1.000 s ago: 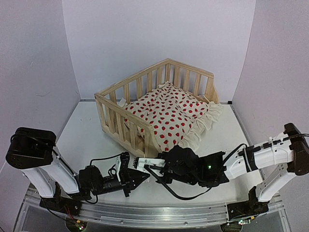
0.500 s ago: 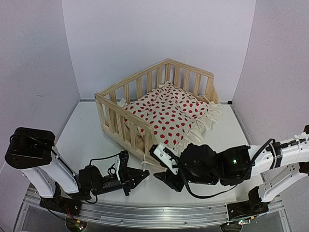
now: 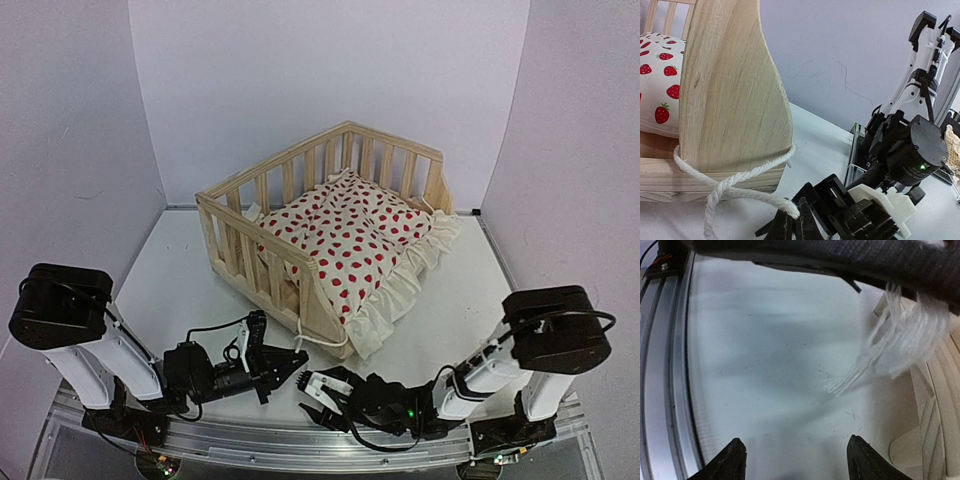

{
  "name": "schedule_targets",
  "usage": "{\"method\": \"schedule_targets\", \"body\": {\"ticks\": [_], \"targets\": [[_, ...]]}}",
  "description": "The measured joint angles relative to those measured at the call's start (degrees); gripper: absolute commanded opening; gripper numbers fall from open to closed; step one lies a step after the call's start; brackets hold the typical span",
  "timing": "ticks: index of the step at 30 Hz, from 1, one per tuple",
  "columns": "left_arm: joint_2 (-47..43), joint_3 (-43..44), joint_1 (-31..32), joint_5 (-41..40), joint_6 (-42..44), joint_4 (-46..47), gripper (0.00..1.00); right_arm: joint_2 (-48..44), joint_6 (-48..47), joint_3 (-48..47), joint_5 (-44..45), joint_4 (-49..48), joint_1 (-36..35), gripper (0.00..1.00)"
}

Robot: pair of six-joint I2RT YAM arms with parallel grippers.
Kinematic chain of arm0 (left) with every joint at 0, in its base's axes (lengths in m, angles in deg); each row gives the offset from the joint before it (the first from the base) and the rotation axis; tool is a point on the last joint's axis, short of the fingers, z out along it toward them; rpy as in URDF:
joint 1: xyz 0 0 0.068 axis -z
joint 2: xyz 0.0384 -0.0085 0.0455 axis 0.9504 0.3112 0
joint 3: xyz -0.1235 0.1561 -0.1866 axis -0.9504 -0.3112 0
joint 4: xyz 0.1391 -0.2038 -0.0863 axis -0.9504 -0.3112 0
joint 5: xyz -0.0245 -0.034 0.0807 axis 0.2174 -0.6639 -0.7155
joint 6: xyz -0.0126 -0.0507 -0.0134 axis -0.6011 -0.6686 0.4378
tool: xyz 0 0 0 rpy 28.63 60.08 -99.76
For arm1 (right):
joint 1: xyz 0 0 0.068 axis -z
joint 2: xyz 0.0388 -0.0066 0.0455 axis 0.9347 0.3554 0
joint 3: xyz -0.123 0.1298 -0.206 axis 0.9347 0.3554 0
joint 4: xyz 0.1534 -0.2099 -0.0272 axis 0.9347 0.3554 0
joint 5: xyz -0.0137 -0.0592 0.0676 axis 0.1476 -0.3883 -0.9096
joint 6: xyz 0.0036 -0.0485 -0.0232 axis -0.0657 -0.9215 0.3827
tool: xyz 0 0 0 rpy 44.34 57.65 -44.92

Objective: Set up the pet bed

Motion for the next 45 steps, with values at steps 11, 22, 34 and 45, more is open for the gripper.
{"method": "schedule_targets", "body": {"ticks": [11,22,34,45], "targets": [[-0.1,0.0,0.0,-0.5,0.1,0.0,0.0,13.6,-1.5,-5.5,7.5,-24.4,1.7,0.56],[-0.2,0.0,0.0,-0.4,0.2,-0.4,0.0,15.6,-0.9,-7.5,12.3,-27.9,1.7,0.37],[-0.9,0.0,0.0,-0.7,0.3,-0.9,0.0,17.8,-0.4,-7.9,14.5,-28.1,2.0,0.25],[-1.3,-0.1,0.0,-0.7,0.3,-1.3,0.0,15.3,1.4,-5.0,13.8,-27.7,2.0,0.0]]}}
